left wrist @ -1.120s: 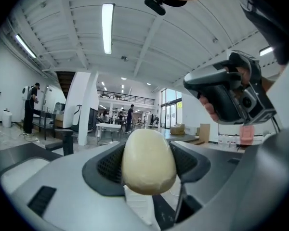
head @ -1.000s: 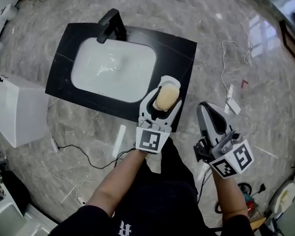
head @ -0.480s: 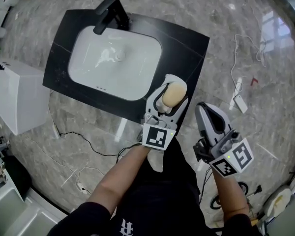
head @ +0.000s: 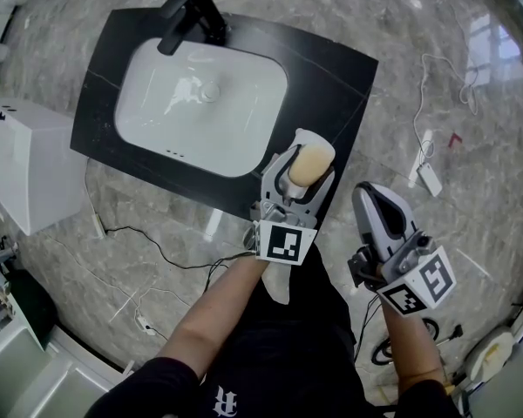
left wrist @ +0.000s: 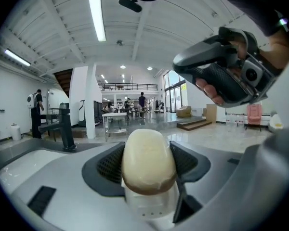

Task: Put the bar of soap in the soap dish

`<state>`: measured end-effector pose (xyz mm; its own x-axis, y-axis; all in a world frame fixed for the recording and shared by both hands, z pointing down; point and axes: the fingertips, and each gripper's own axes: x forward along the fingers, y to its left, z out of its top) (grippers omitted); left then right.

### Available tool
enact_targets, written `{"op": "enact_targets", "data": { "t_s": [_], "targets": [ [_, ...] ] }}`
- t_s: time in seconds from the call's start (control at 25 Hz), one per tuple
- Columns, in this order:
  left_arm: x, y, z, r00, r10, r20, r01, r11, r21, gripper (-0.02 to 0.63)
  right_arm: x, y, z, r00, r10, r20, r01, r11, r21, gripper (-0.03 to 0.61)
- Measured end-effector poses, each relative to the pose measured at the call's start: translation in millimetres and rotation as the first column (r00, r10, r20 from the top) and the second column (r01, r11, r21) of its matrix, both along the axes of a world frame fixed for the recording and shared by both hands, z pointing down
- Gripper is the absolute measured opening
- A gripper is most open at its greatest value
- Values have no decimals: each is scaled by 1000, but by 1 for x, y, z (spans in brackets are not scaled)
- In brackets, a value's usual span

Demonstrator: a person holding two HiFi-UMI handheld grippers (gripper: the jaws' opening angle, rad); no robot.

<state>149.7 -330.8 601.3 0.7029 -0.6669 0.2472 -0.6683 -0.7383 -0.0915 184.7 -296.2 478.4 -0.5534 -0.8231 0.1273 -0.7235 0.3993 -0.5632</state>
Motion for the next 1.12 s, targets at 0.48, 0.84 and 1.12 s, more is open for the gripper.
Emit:
{"op": "enact_targets", "data": {
  "t_s": [0.48, 0.84, 1.12],
  "targets": [
    [-2, 5, 35, 995, 27, 95, -23, 999, -48, 290, 6, 0, 7, 1000, -1, 6, 1, 1000, -12, 2],
    [-9, 13, 16, 993, 55, 100, -52, 998, -37, 291, 0, 1, 6, 999, -34, -6, 34, 999, -8, 2],
    [-28, 23, -48, 997, 60, 46, -60, 998, 6, 290, -18, -1, 1, 995, -42, -89, 44, 999, 25, 2]
  ]
}}
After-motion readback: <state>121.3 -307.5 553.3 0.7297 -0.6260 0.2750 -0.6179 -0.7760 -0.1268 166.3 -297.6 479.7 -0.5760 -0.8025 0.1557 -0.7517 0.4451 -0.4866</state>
